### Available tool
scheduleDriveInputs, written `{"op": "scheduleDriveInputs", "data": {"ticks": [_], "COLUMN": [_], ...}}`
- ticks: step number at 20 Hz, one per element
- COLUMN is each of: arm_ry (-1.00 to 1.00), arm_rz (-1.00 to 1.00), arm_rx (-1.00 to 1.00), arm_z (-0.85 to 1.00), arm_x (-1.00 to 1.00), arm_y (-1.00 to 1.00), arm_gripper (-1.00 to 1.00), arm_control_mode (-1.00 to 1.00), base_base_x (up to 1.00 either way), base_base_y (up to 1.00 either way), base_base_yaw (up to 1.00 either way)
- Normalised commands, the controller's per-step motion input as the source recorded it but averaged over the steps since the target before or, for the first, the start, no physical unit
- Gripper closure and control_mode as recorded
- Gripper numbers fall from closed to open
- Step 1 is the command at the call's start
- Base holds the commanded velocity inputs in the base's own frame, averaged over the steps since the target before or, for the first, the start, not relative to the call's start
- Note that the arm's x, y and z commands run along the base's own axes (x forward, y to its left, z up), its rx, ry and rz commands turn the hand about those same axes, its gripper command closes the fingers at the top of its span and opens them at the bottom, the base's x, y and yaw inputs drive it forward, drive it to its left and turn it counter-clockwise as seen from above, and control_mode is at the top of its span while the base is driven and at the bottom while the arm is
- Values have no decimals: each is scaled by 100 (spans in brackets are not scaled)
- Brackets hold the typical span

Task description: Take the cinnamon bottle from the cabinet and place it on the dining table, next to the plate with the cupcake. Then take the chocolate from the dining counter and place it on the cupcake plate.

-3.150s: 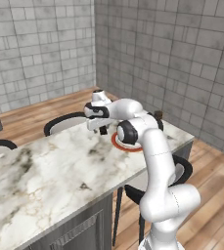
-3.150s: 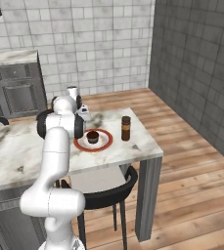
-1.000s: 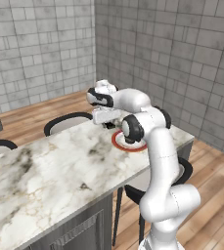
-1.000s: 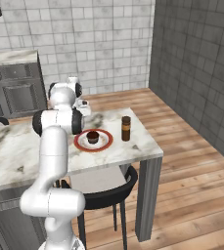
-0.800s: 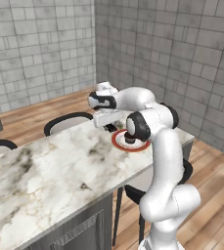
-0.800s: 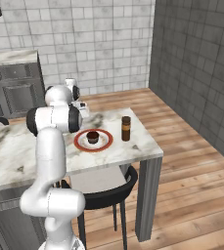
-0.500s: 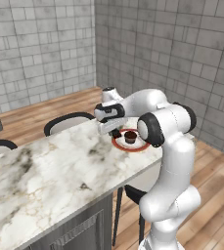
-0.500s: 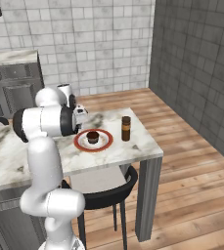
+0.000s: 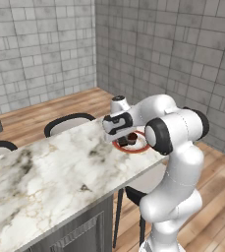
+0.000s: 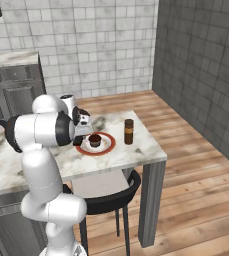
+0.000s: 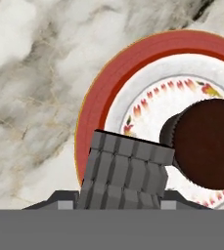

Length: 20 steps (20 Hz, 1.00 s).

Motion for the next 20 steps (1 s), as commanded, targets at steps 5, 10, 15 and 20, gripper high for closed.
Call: {"op": "scheduleDriveInputs", "data": {"ticks": [5, 10, 15, 20], "arm_ry": [12, 4, 0, 0], "arm_rz": [-9, -2, 0, 0], "arm_rx": [0, -1, -3, -4], "arm_z": [8, -3, -19, -24], "arm_x": [25, 9, 3, 1], "arm_y": [0, 0, 0, 0], "arm_gripper": [100, 100, 100, 100], "arm_control_mode": [-100, -100, -100, -100], "base_base_x": [0, 0, 0, 0], "base_base_y": [0, 0, 0, 0], "base_base_yaw": [0, 0, 0, 0]}}
